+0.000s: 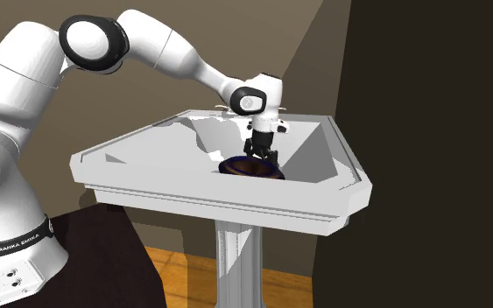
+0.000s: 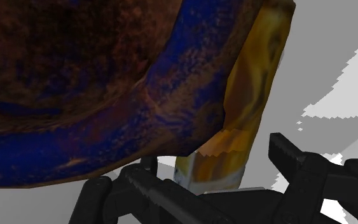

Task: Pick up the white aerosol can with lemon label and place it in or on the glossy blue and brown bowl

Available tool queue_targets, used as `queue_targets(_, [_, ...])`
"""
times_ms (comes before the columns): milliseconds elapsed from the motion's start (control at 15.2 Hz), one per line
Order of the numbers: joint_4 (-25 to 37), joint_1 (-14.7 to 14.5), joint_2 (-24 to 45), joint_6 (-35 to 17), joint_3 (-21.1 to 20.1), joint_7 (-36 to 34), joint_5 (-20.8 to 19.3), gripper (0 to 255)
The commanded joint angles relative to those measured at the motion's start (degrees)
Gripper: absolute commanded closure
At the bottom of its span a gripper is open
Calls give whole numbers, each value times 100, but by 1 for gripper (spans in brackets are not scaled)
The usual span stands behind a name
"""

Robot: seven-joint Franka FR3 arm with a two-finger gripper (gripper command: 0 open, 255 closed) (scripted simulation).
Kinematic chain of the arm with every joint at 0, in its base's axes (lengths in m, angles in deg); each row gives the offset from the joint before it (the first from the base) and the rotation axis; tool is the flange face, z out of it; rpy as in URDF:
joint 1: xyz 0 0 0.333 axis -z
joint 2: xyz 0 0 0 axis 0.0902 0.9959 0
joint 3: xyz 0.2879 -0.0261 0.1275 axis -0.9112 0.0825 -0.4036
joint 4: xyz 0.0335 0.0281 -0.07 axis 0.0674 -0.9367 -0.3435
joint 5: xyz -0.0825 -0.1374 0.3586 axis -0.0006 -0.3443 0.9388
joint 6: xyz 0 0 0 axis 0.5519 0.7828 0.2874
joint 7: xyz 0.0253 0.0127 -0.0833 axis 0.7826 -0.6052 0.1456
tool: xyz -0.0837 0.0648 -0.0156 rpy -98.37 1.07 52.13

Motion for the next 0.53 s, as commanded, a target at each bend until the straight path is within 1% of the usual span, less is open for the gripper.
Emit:
queue_targets(0, [0, 0, 0, 0, 0, 0, 0, 0])
queue_targets(66, [0, 0, 0, 0, 0, 0, 0, 255])
queue_targets(462, [1, 1, -2, 3, 1, 0, -1, 255])
